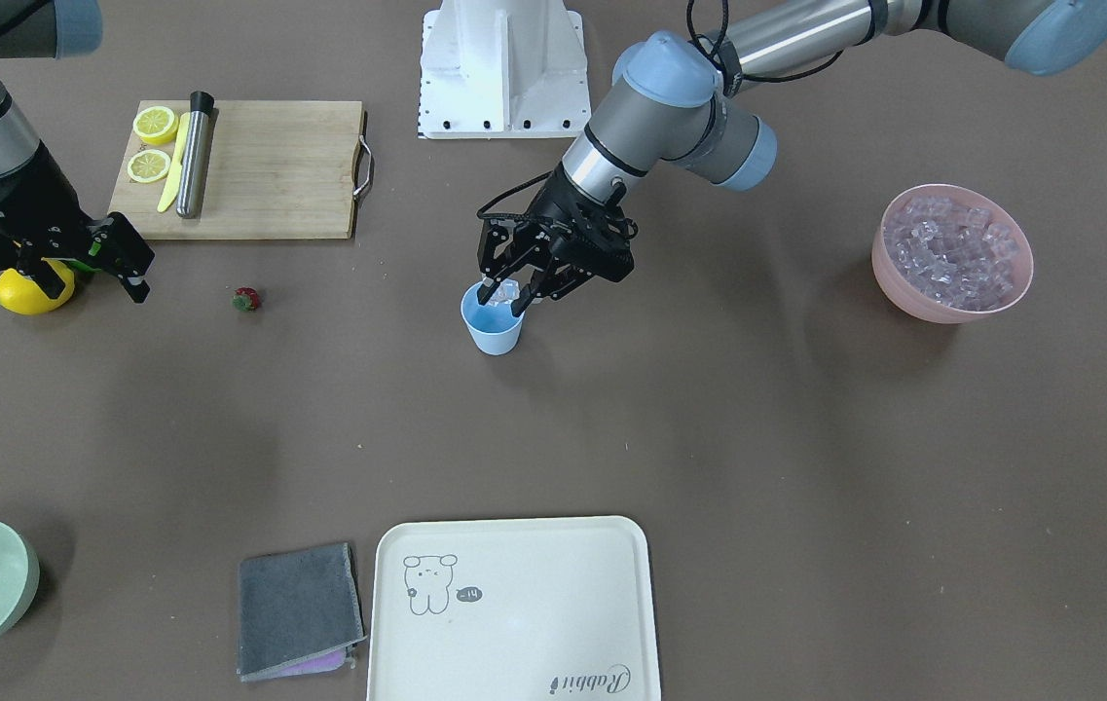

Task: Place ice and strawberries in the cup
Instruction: 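Open the left gripper to drop the ice cube into the cup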

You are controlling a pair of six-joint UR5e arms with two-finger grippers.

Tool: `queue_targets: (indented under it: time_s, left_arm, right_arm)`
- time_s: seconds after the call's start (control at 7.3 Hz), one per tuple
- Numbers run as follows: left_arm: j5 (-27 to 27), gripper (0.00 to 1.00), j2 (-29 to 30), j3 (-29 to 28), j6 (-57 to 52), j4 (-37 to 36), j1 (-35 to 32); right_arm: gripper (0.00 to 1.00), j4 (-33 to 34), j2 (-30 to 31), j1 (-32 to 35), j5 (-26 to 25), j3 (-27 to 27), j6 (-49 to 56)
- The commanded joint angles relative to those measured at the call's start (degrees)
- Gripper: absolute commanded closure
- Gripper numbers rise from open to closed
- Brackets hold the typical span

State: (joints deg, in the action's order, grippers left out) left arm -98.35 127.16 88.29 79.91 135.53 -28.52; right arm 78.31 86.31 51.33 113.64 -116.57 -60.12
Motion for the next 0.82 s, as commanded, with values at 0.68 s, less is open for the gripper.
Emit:
queue_targets:
  time_s: [0.68]
  left_arm:
    - [-0.9,0.02,-1.6,3.4,-1.3,-3.5,-1.3]
  right_arm:
    - [0.00,0.0,-0.1,0.0,0.0,0.0,0.0]
